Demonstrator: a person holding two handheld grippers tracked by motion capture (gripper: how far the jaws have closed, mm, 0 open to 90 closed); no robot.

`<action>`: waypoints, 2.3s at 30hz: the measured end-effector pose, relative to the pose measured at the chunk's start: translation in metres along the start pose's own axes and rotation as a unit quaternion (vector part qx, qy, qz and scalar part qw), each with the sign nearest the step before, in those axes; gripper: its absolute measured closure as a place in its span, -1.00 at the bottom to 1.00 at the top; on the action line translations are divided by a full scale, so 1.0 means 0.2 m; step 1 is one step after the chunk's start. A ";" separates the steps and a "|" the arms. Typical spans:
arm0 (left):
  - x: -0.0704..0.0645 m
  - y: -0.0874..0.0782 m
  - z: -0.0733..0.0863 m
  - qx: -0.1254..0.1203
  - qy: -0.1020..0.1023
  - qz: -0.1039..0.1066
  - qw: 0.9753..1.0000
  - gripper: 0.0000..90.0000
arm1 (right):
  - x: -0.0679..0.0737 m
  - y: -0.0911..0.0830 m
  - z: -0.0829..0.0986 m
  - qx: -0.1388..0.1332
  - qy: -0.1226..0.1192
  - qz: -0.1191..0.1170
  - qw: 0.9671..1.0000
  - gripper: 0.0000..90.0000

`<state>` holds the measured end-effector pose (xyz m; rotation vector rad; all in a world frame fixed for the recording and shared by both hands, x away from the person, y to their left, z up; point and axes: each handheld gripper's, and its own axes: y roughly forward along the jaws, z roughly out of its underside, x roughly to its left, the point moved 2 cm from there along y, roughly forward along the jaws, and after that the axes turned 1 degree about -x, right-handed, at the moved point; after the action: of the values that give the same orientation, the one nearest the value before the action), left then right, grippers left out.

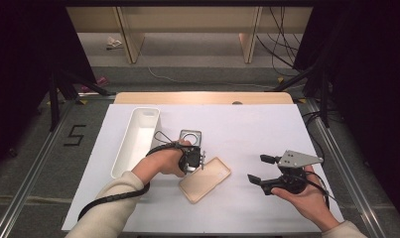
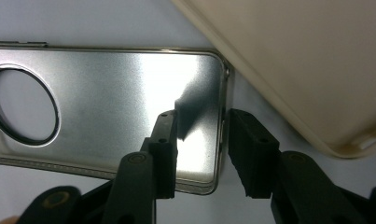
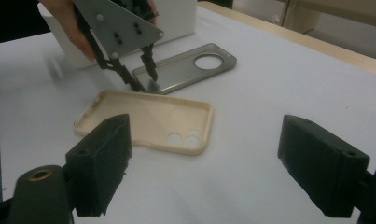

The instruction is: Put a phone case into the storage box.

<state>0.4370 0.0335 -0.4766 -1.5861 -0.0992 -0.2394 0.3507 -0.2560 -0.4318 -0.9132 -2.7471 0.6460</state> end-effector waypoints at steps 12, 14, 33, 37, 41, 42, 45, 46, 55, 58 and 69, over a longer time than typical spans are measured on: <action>-0.02 0.00 0.00 -0.001 -0.009 -0.001 1.000 0.57 | 0.00 0.00 0.00 0.001 0.000 -0.001 1.000 -0.59; -0.02 0.00 0.00 -0.001 -0.008 -0.003 1.000 0.58 | 0.00 0.00 0.00 0.001 0.000 -0.001 1.000 -0.59; -0.04 0.00 0.01 -0.008 -0.023 -0.002 1.000 0.78 | 0.00 0.00 0.00 0.001 0.002 -0.001 1.000 -0.59; -0.04 0.00 0.00 -0.007 -0.028 -0.001 1.000 0.81 | 0.00 0.00 0.00 0.001 0.001 -0.001 1.000 -0.59; -0.04 0.00 0.00 -0.006 -0.028 -0.006 1.000 0.85 | 0.00 0.00 0.00 0.001 0.002 -0.001 1.000 -0.59; -0.04 0.00 0.00 -0.008 -0.030 -0.007 0.999 0.85 | 0.00 0.00 0.00 0.001 0.002 -0.001 1.000 -0.59; -0.04 0.00 0.00 -0.006 -0.029 -0.005 1.000 0.86 | 0.00 0.00 0.00 0.001 0.001 -0.001 1.000 -0.59; -0.04 0.00 0.00 -0.005 -0.028 -0.005 1.000 0.86 | 0.00 0.00 0.00 0.001 0.001 -0.001 1.000 -0.59; -0.04 0.00 0.00 -0.004 -0.027 -0.013 1.000 0.90 | 0.00 0.00 0.00 0.001 0.001 -0.001 1.000 -0.59; -0.04 0.00 0.00 -0.007 -0.031 -0.015 0.999 0.91 | 0.00 0.00 0.00 0.001 0.001 -0.001 1.000 -0.59; -0.04 -0.01 0.01 -0.002 -0.029 -0.024 0.999 0.94 | 0.00 0.00 0.00 0.000 0.000 0.000 1.000 -0.59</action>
<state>0.4292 0.0357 -0.4767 -1.5957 -0.1816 -0.2319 0.3507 -0.2560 -0.4320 -0.9127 -2.7472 0.6443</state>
